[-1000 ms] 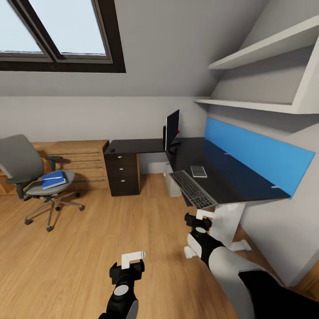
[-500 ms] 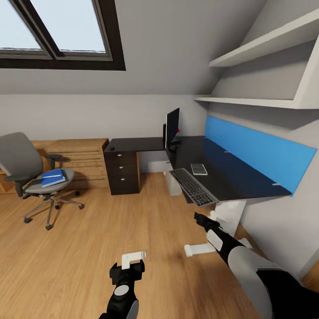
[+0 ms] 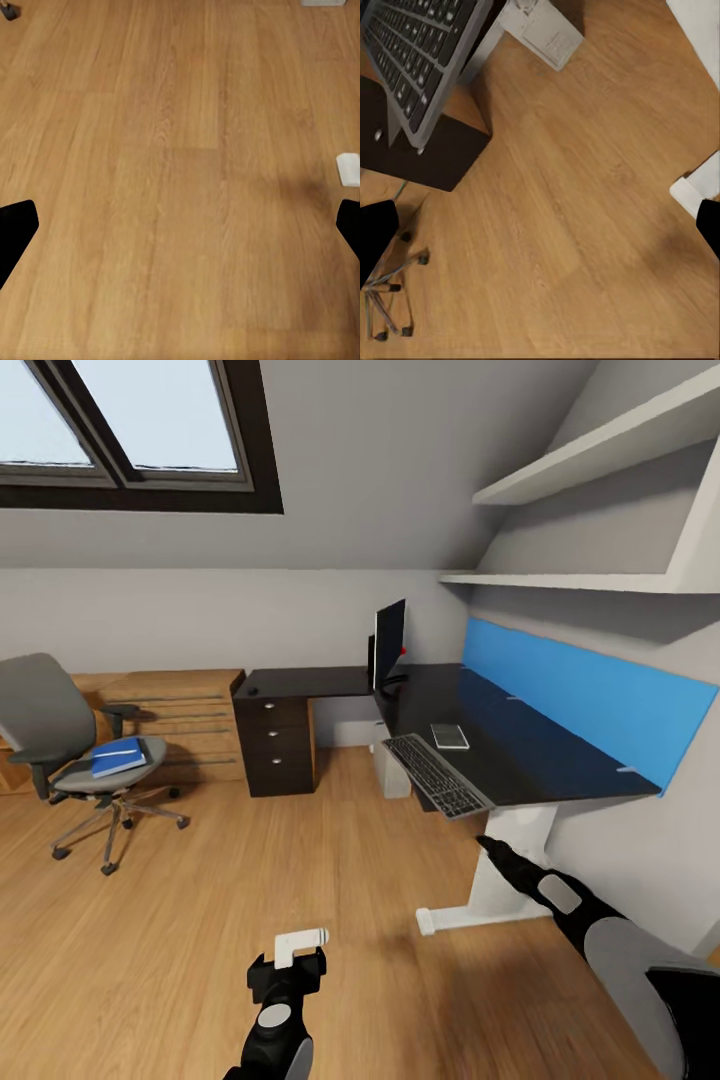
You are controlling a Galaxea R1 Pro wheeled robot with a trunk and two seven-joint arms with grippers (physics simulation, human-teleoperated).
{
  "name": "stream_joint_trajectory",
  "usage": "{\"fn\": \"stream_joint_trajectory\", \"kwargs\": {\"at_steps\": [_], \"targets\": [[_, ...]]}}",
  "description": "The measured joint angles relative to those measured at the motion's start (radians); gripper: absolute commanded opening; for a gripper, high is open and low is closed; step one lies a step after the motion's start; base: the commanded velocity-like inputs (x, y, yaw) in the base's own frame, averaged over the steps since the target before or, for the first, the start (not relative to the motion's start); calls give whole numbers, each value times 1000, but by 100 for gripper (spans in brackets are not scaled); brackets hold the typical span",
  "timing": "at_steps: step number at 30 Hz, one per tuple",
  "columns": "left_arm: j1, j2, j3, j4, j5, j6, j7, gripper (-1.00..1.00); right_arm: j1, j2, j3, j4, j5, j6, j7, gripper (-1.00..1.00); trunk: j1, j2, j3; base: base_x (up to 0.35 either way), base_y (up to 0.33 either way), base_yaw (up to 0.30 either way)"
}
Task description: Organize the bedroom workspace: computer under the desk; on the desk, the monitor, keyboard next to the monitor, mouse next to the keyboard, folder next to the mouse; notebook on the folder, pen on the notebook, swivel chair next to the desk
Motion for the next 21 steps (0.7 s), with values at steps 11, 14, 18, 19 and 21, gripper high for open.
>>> {"fn": "stream_joint_trajectory", "kwargs": {"at_steps": [11, 14, 18, 19, 21], "targets": [[0, 0, 0, 4, 0, -1, 1, 100, 0, -10, 0, 0, -8, 13, 9, 100, 42, -77, -34, 0, 0, 0], [0, 0, 0, 4, 0, -1, 1, 100, 0, -10, 0, 0, -8, 13, 9, 100, 54, -98, -44, 0, 0, 0], [0, 0, 0, 4, 0, -1, 1, 100, 0, -11, 0, -1, -8, 14, 16, 100, 69, -126, -56, 0, 0, 0], [0, 0, 0, 4, 0, -1, 1, 100, 0, -11, 0, -1, -8, 15, 20, 100, 73, -133, -60, 0, 0, 0], [0, 0, 0, 4, 0, -1, 2, 100, 0, -14, 0, -1, -9, 18, 30, 100, 81, -147, -66, 0, 0, 0]]}}
